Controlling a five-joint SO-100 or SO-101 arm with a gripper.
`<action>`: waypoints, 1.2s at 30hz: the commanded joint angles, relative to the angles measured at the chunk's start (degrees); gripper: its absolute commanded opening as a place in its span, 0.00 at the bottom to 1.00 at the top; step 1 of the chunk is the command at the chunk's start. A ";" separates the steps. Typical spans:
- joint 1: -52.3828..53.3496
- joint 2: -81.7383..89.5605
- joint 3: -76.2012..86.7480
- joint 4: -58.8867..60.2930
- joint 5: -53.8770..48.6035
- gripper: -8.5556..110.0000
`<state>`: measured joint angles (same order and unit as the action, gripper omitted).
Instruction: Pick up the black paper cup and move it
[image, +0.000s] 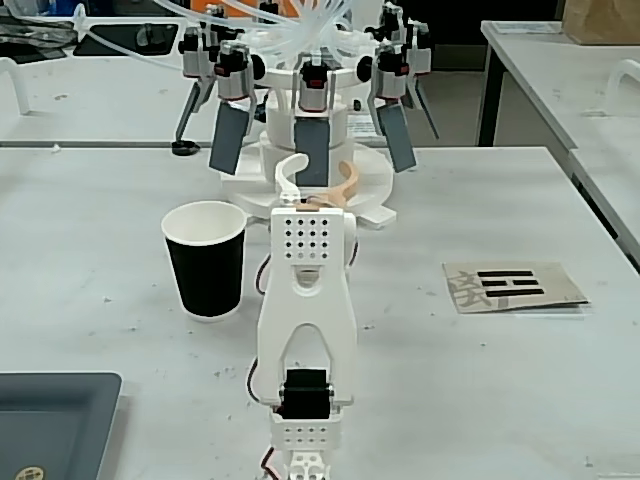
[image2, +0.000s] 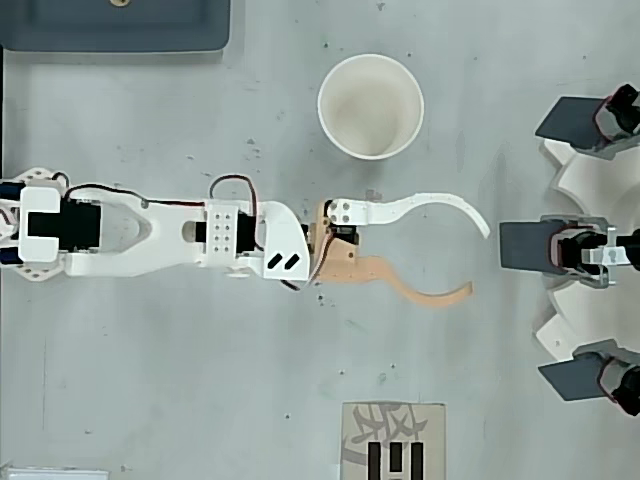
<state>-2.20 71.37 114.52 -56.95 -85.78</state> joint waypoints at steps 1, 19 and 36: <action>-0.26 0.44 1.93 -5.98 -4.66 0.10; -0.26 1.93 4.13 -6.42 -4.75 0.10; -0.09 13.89 17.84 -7.82 -4.66 0.10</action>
<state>-2.29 80.68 132.10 -63.19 -90.26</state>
